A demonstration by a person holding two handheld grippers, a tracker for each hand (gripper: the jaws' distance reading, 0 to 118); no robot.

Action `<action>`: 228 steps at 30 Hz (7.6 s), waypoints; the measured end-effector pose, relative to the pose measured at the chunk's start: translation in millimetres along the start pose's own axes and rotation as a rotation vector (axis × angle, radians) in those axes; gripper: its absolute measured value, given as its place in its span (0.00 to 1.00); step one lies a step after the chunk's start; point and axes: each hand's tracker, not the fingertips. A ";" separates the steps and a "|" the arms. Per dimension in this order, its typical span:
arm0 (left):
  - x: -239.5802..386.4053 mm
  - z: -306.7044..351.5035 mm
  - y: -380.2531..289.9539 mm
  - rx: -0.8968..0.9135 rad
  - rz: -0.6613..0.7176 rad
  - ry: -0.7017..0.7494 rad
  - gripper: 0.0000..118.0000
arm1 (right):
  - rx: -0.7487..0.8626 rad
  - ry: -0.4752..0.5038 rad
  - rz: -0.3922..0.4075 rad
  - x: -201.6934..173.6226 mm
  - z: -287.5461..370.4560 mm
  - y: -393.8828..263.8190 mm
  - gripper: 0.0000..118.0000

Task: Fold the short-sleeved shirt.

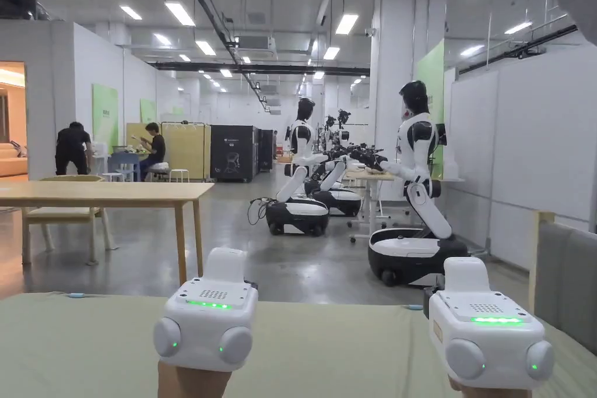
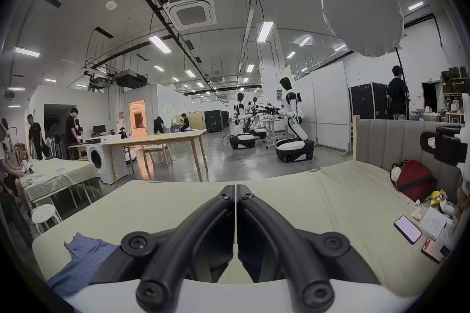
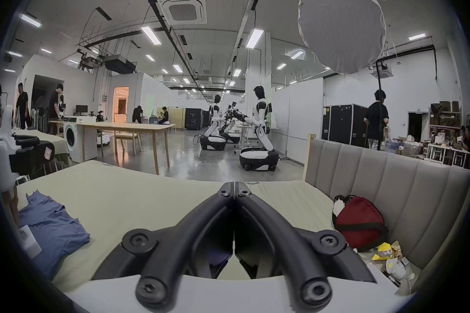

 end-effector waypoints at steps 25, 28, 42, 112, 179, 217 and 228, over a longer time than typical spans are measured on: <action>-267.5 100.2 -22.3 -0.067 0.006 0.399 0.00 | 0.031 0.570 0.027 -279.4 32.7 7.4 0.00; -272.7 94.6 -28.4 -0.074 0.024 0.381 0.00 | 0.022 0.582 0.038 -280.7 32.2 4.4 0.00; -293.5 -34.1 -164.9 -0.809 0.100 0.149 0.22 | -0.048 0.694 0.009 -250.7 37.6 -13.8 0.00; 229.0 -81.5 -238.5 -0.853 -0.109 -0.778 0.00 | -0.116 0.396 -0.106 77.7 108.6 -6.1 0.01; -150.6 -15.5 -250.4 -0.746 0.051 -0.189 0.01 | -0.652 0.245 -0.011 95.1 -3.5 -157.2 0.87; -147.9 -40.3 16.0 -0.217 0.084 -0.178 0.01 | -0.110 0.338 -0.065 20.0 -55.6 25.6 0.09; -172.8 -101.5 212.8 0.013 0.079 -0.051 0.00 | 0.070 0.111 -0.013 -10.5 -96.2 252.2 0.09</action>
